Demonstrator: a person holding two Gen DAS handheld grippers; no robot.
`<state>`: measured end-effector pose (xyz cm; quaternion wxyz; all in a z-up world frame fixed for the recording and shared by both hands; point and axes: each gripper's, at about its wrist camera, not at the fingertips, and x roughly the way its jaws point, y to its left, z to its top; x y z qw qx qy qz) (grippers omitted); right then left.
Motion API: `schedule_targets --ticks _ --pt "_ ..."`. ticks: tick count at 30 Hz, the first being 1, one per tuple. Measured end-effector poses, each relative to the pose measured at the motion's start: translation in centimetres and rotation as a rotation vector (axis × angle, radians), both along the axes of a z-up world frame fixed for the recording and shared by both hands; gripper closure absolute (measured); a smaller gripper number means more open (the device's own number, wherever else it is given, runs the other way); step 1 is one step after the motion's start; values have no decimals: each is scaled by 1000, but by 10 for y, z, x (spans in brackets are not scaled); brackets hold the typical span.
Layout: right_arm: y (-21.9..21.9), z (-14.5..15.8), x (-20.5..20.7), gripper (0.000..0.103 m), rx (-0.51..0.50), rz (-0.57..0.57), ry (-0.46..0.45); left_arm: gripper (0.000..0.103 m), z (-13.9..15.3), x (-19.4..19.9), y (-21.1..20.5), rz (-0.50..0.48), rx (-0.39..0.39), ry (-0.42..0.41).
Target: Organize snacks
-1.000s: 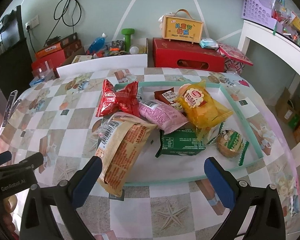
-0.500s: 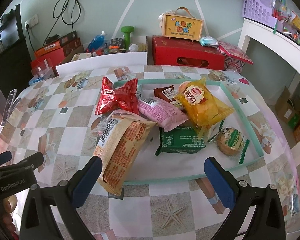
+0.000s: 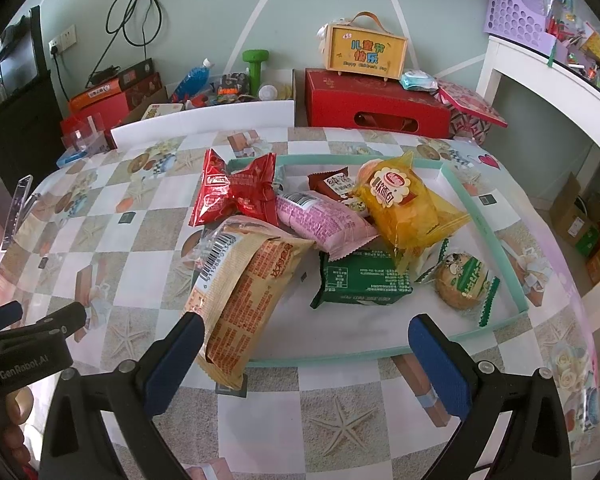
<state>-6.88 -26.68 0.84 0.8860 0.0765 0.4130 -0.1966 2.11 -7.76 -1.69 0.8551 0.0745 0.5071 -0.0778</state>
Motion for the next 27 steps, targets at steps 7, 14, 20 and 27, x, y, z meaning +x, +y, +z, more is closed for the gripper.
schedule_targets --ticks 7,14,20,27 --pt "0 0 1 0 0 -1 1 0 0 0 0 0 3 1" --pt "0 -1 1 0 0 0 2 0 -1 0 1 7 6 -1" --pt "1 -1 1 0 0 0 3 0 -1 -1 0 12 19 -4" --pt "2 -4 1 0 0 4 8 0 1 -3 -2 2 24 -21"
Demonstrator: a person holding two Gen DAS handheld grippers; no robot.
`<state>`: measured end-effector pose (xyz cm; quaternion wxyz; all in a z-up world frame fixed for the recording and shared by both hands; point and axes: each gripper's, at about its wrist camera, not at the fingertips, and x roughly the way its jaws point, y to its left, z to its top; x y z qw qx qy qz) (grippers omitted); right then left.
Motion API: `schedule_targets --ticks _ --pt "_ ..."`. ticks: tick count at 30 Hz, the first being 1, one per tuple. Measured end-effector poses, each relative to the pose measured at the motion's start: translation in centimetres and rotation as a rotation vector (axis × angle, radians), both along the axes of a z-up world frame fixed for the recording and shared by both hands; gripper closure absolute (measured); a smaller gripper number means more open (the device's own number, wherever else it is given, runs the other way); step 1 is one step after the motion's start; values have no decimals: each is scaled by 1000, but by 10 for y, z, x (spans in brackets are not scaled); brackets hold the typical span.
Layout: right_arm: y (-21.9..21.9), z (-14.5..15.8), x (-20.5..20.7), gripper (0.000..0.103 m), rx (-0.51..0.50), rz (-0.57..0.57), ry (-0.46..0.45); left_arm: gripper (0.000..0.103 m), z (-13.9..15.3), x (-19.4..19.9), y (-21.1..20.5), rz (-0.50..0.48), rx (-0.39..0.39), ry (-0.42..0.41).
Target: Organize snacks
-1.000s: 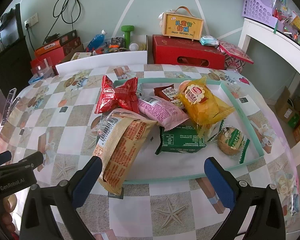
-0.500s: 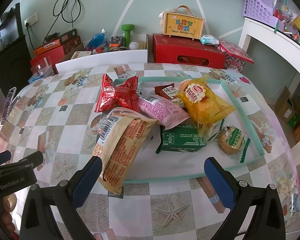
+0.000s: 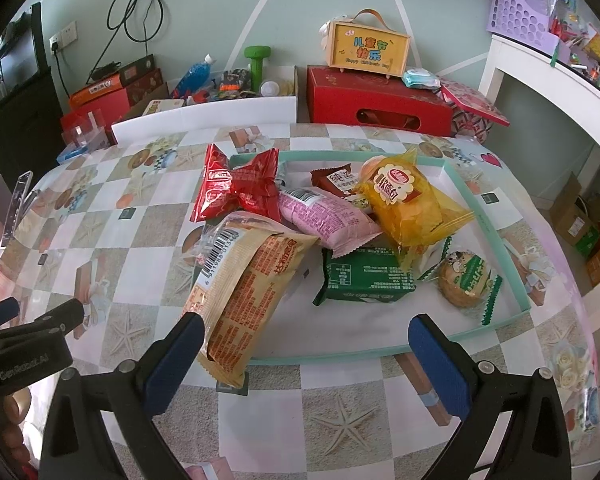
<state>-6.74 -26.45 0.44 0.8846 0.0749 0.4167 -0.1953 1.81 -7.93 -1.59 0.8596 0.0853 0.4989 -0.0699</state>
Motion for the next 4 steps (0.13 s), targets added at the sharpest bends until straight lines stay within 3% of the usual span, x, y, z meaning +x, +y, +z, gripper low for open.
schedule_targets --ticks 4 --pt "0 1 0 0 0 0 0 0 -1 1 -1 -4 1 6"
